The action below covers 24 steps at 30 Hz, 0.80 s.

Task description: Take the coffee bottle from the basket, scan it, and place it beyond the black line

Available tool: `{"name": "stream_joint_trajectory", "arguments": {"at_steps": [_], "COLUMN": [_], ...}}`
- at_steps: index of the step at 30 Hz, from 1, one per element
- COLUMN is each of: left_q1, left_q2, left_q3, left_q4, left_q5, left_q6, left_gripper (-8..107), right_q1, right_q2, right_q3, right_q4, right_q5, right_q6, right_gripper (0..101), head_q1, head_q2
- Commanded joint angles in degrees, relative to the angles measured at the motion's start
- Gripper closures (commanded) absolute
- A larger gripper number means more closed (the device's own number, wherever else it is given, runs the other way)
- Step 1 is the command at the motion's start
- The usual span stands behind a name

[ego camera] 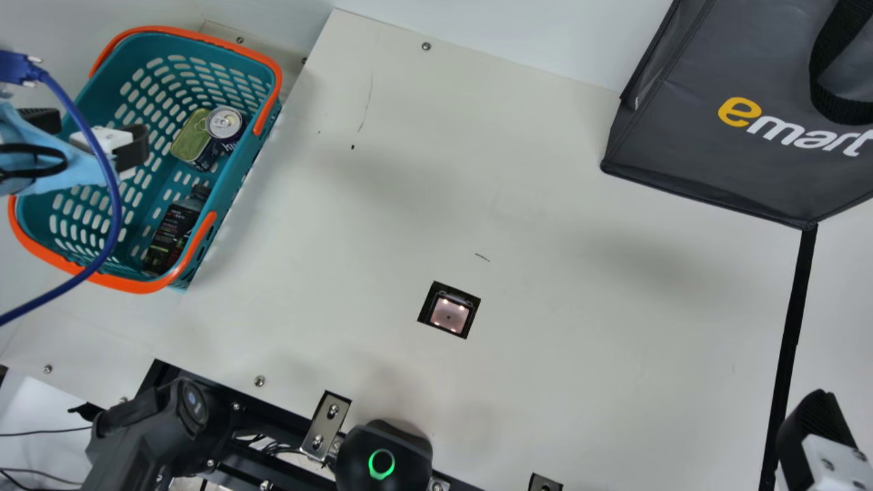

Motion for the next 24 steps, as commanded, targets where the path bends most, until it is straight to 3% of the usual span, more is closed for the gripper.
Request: {"name": "stream_joint_trajectory", "arguments": {"at_steps": [1,11,24], "left_q1": [3.90,10.18,6.96], "left_q2": [1.46,6.80,12.04], "left_q3": [0.07,1.43,4.16], "left_q4": [-1.57,-4.74,-3.37], "left_q5": [-0.01,-0.75,-5.98], "left_q6": [5.77,16.72,19.78], "left_gripper": [9,9,9], "right_q1": [0.00,0.00,0.00], "right_q2": [0.00,0.00,0.00], "right_q3": [0.00,0.00,0.00], "right_q4": [0.00,0.00,0.00], "right_q5": [0.00,0.00,0.00], "right_q6": [0.00,0.00,0.00], "right_gripper": [10,10,10], "head_q1": [-0.96,-0.96,-0.96], "head_q2": [0.14,0.14,0.14]}}
